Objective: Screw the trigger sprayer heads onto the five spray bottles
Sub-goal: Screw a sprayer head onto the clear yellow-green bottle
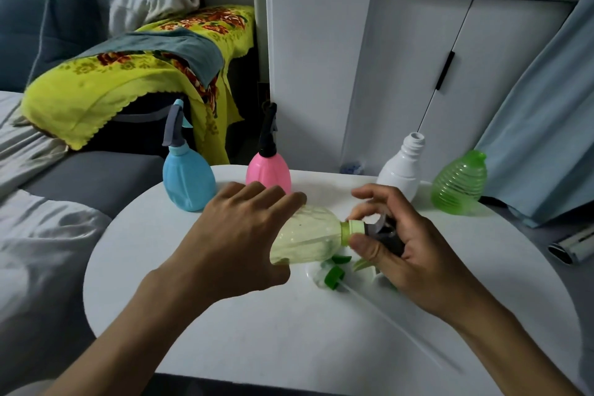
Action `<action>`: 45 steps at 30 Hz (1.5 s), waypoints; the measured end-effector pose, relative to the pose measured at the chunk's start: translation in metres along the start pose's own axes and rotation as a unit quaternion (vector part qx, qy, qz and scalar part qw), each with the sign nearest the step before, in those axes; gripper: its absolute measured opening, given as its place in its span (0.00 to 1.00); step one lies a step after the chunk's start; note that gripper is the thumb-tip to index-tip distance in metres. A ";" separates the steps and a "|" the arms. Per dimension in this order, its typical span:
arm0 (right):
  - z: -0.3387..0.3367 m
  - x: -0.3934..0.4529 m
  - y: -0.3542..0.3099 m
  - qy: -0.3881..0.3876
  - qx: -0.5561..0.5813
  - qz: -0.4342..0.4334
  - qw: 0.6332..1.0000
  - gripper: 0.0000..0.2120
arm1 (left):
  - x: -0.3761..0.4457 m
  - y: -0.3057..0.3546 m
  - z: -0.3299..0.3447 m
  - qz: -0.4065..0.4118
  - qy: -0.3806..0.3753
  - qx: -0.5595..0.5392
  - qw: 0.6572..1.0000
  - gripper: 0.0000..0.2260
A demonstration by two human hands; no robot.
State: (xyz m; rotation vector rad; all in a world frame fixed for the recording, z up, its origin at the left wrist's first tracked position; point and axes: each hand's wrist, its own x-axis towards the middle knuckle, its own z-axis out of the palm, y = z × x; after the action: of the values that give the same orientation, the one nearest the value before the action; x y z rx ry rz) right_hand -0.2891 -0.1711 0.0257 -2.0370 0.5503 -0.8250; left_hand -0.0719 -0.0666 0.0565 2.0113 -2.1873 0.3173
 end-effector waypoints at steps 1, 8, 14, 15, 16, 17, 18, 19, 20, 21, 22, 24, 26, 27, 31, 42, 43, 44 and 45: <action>0.000 0.000 0.000 0.001 -0.005 -0.004 1.000 0.21 | 0.000 -0.001 0.000 -0.004 0.001 0.004 1.000 0.34; -0.001 0.003 -0.003 0.039 0.021 0.014 0.999 0.19 | 0.001 0.003 0.001 0.001 0.019 -0.001 1.000 0.34; -0.002 0.003 -0.002 0.042 0.005 -0.001 0.999 0.24 | 0.003 0.003 0.003 -0.008 0.019 -0.006 1.000 0.34; -0.002 0.004 -0.003 0.049 0.008 0.000 0.999 0.22 | 0.003 0.003 0.003 -0.007 0.022 -0.006 1.000 0.34; -0.002 0.004 -0.003 0.056 0.004 0.003 0.998 0.19 | 0.003 0.004 0.004 -0.005 0.024 -0.006 1.000 0.34; -0.002 0.004 -0.003 0.062 -0.004 0.008 0.998 0.18 | 0.003 0.005 0.004 -0.003 0.025 -0.006 1.000 0.34; -0.002 0.004 -0.003 0.063 -0.007 0.011 0.998 0.18 | 0.003 0.006 0.005 -0.002 0.025 -0.005 1.000 0.34; -0.001 0.004 -0.003 0.061 -0.002 0.013 0.998 0.18 | 0.003 0.006 0.005 -0.003 0.025 -0.005 1.000 0.34; 0.000 0.003 -0.004 0.054 0.006 0.012 0.998 0.20 | 0.003 0.005 0.005 -0.006 0.025 -0.003 1.000 0.34; 0.000 0.003 -0.004 0.047 0.009 0.008 0.999 0.23 | 0.003 0.004 0.005 -0.010 0.025 -0.003 1.000 0.34; 0.000 0.003 -0.003 0.042 0.005 0.003 0.999 0.26 | 0.003 0.004 0.005 -0.012 0.026 -0.003 1.000 0.34; -0.002 0.004 -0.002 0.044 0.003 -0.002 0.999 0.27 | 0.004 0.003 0.005 -0.012 0.031 -0.005 0.999 0.34; -0.002 0.005 -0.003 0.058 0.012 0.004 0.998 0.22 | 0.004 0.004 0.006 -0.009 0.035 -0.008 0.999 0.34; -0.002 0.005 -0.004 0.065 0.004 0.008 0.998 0.19 | 0.004 0.005 0.006 -0.006 0.037 -0.007 0.999 0.34; -0.001 0.004 -0.002 0.056 -0.002 0.026 0.998 0.20 | 0.005 0.004 0.007 -0.002 0.031 -0.003 1.000 0.34; 0.000 0.003 -0.002 0.068 -0.041 0.030 0.996 0.18 | 0.004 0.000 0.017 0.009 0.060 -0.035 0.998 0.34; -0.001 0.004 -0.003 0.065 -0.005 0.046 0.997 0.16 | 0.004 -0.001 0.019 0.004 0.047 -0.041 0.998 0.34; -0.004 0.005 -0.004 0.058 0.069 0.073 0.993 0.12 | 0.004 -0.002 0.020 -0.007 0.032 -0.059 0.998 0.35; -0.010 0.007 -0.005 0.042 0.179 0.111 0.977 0.10 | 0.004 -0.005 0.020 -0.027 0.017 -0.097 0.995 0.36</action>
State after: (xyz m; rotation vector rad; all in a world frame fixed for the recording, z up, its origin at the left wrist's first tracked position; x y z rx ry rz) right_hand -0.2905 -0.1782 0.0367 -1.5874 0.6162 -0.8119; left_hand -0.0671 -0.0762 0.0390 1.9411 -2.0525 0.1264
